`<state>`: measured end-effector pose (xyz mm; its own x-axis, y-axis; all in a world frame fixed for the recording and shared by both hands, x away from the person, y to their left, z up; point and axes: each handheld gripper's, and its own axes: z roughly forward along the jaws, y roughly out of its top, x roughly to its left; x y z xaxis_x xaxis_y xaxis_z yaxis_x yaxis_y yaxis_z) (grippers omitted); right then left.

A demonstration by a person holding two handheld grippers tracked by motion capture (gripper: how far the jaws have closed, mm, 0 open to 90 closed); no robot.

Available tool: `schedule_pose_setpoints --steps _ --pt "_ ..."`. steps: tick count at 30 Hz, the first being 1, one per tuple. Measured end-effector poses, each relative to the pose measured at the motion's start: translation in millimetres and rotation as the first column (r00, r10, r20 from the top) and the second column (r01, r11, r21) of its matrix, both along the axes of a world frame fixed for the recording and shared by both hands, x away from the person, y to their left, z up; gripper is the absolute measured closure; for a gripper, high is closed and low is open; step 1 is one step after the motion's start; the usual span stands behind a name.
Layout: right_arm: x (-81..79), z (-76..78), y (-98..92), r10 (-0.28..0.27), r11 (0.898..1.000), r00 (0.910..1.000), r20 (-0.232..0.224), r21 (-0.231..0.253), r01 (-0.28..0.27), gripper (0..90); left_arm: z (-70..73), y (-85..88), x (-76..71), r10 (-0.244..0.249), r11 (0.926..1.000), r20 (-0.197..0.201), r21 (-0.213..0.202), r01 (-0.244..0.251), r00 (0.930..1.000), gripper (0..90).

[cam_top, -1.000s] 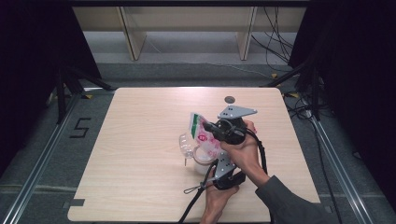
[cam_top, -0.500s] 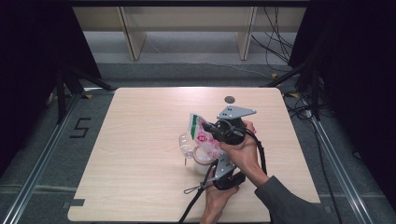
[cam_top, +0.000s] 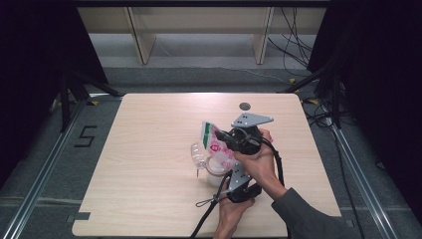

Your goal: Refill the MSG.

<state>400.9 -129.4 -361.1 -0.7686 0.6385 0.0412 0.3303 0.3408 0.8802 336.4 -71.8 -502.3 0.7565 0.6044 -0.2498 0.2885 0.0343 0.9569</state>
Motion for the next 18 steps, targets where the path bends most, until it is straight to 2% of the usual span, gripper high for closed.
schedule_pose_setpoints --steps 1,4,6,7,8,11,15,18 --pt "0.1 -0.2 -0.1 0.008 1.000 1.0000 0.000 -0.013 -0.008 90.0 -0.2 -0.2 0.2 0.001 1.0000 -0.002 -0.001 -0.001 1.0000 73.5" --pt "0.3 0.5 -1.2 -0.009 1.000 0.9999 -0.010 0.011 0.009 90.0 0.7 0.5 0.0 -0.001 1.0000 0.002 -0.003 0.001 1.0000 73.5" --pt "-0.5 0.1 -0.3 -0.006 1.000 1.0000 -0.005 0.000 0.006 90.0 0.2 -0.2 -0.1 0.001 1.0000 0.000 0.002 -0.001 1.0000 73.5" --pt "0.9 -1.0 0.1 -0.003 1.000 0.9999 0.015 -0.003 0.003 90.0 0.3 -0.3 0.0 0.002 1.0000 -0.001 0.002 -0.002 1.0000 73.5" --pt "0.6 -0.8 0.1 0.005 1.000 1.0000 -0.004 0.002 -0.005 90.0 0.4 -0.3 0.1 0.000 1.0000 0.002 -0.001 0.000 1.0000 73.5" --pt "0.2 0.3 -1.0 0.001 1.000 1.0000 -0.004 0.000 -0.001 90.0 0.4 -0.4 0.0 -0.002 1.0000 0.002 -0.003 0.002 1.0000 73.5" --pt "0.7 0.3 -1.1 -0.004 1.000 0.9998 0.021 -0.002 0.004 90.0 1.1 0.2 -0.4 -0.002 1.0000 0.003 -0.001 0.002 1.0000 73.5" --pt "0.2 -0.3 0.3 -0.006 1.000 1.0000 0.006 0.008 0.005 90.0 1.1 0.2 -0.3 -0.002 1.0000 0.001 -0.001 0.002 1.0000 73.6"
